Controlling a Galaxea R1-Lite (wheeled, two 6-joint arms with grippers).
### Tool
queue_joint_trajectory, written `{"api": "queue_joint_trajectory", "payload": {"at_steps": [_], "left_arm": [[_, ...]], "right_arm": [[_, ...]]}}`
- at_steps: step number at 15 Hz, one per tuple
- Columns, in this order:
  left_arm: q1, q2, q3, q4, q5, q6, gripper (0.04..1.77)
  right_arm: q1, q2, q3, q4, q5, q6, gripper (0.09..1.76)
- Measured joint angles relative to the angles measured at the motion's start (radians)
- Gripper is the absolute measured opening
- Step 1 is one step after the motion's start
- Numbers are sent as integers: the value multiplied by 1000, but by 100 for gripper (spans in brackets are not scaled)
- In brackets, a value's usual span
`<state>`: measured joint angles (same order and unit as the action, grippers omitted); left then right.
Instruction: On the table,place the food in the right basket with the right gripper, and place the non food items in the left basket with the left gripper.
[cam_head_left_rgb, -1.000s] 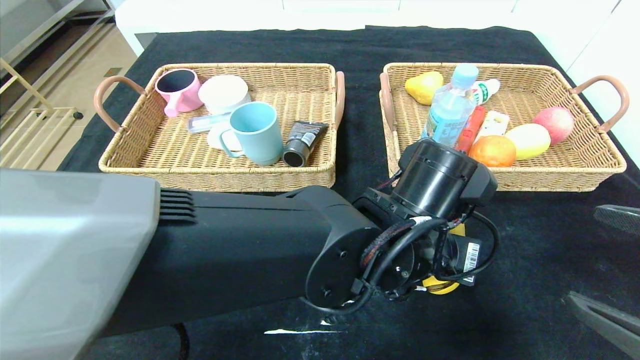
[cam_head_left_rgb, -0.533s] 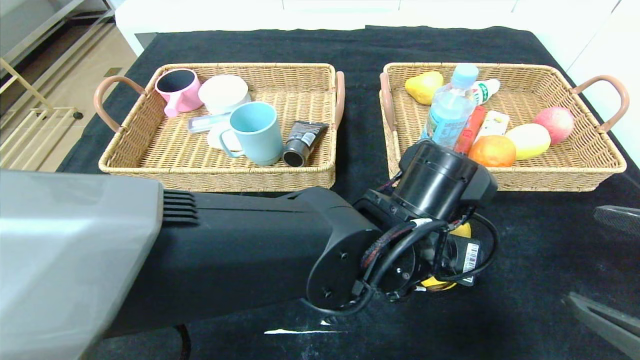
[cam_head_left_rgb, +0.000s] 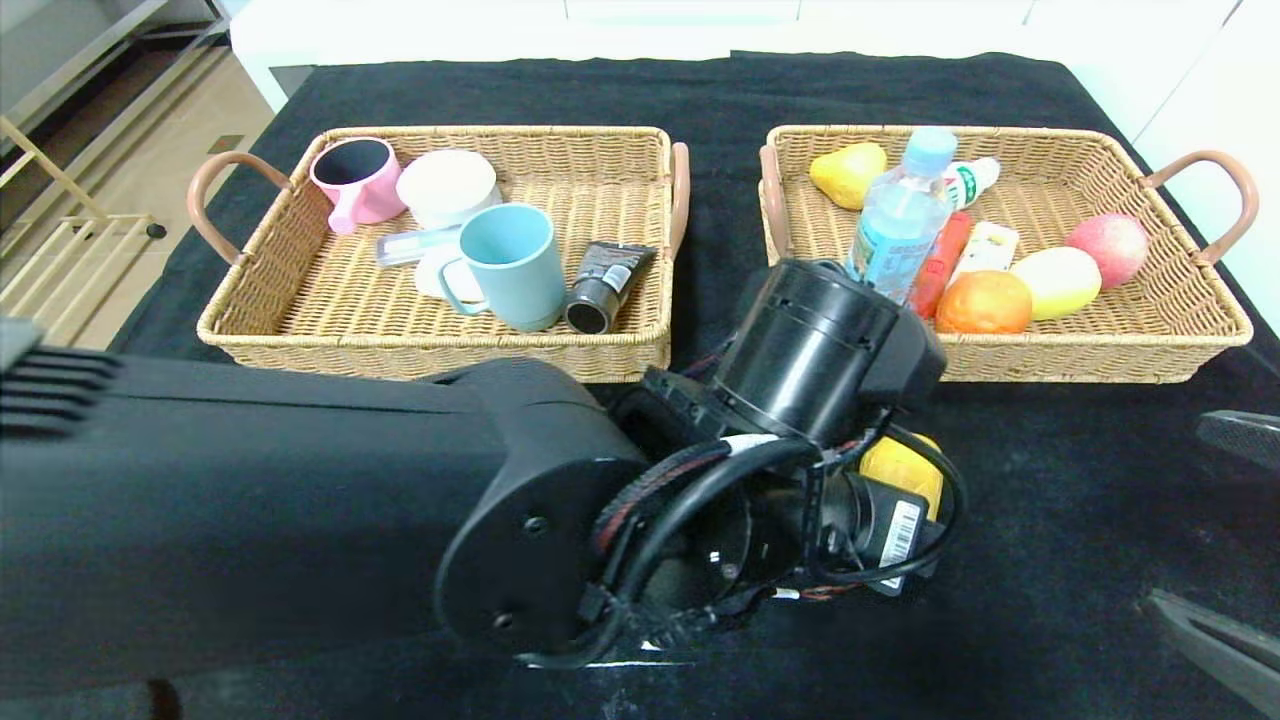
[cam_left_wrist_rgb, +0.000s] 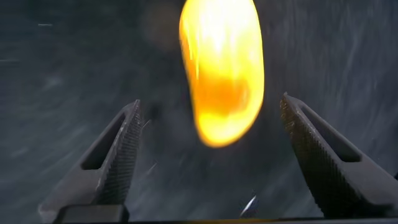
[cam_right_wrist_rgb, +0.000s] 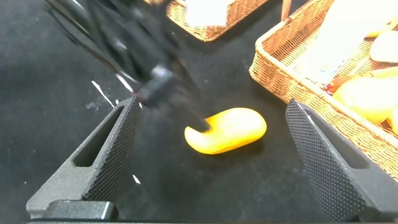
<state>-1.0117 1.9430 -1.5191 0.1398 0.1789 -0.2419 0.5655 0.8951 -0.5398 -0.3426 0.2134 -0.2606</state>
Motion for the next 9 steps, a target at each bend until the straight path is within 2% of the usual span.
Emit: {"api": "queue_joint_trajectory", "payload": {"at_steps": [3, 6, 9], "left_arm": [[13, -130, 197, -139, -1, 143, 163], [33, -270, 455, -331, -11, 316, 166], [65, -412, 695, -500, -63, 400, 168]], "right_arm": [[0, 4, 1, 6, 1, 1, 171], [0, 29, 13, 4, -5, 2, 171], [0, 61, 26, -1, -10, 0, 171]]}}
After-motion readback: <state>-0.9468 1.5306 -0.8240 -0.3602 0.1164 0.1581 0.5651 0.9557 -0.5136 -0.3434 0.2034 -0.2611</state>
